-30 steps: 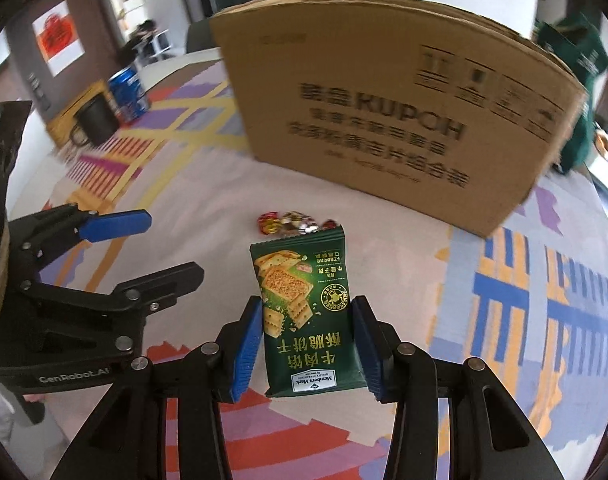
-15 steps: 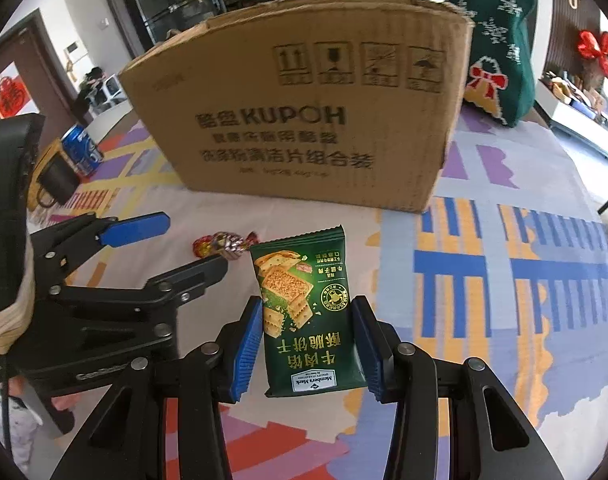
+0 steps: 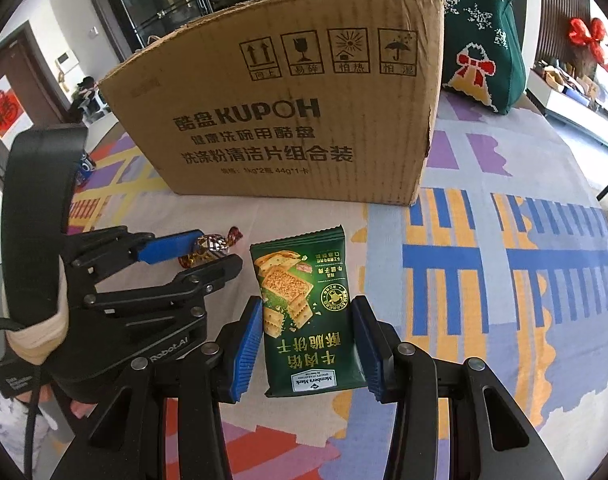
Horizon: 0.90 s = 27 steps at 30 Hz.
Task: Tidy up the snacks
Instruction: 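Grasp the gold-red wrapped candy with the left tool while the right tool lifts the cracker pack, then carry the candy and cracker pack over the box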
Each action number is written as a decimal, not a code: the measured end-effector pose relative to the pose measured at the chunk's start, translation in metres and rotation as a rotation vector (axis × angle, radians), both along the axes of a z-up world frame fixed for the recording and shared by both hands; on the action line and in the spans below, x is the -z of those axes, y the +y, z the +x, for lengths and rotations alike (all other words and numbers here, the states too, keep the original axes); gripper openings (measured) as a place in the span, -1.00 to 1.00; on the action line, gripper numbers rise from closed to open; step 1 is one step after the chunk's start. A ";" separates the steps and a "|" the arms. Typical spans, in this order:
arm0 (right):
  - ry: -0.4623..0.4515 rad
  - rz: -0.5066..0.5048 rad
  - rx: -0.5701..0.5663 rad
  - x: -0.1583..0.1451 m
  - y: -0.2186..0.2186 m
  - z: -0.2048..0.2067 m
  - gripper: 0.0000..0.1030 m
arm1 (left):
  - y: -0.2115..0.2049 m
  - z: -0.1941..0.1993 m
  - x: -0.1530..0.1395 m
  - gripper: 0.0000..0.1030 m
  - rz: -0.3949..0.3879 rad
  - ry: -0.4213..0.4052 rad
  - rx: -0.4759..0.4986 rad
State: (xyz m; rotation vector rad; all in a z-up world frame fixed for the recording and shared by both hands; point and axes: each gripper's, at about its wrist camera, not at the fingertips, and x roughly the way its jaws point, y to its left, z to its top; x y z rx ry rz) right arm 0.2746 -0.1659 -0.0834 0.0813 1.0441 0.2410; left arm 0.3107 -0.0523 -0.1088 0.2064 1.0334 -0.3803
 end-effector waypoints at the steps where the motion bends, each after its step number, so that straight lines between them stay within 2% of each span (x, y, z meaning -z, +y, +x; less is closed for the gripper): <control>1: -0.001 0.002 -0.001 0.000 0.000 0.000 -0.12 | 0.001 0.000 0.000 -0.61 -0.010 0.004 -0.003; 9: 0.000 0.018 0.004 0.001 -0.004 0.000 -0.12 | 0.009 -0.008 -0.008 -0.63 -0.061 0.011 -0.054; 15: -0.024 0.025 -0.002 -0.006 -0.004 -0.004 -0.12 | 0.019 -0.020 -0.021 -0.63 -0.078 -0.013 -0.096; 27: -0.117 0.029 -0.015 -0.041 -0.004 -0.019 -0.12 | 0.041 -0.046 -0.068 -0.63 -0.137 -0.105 -0.153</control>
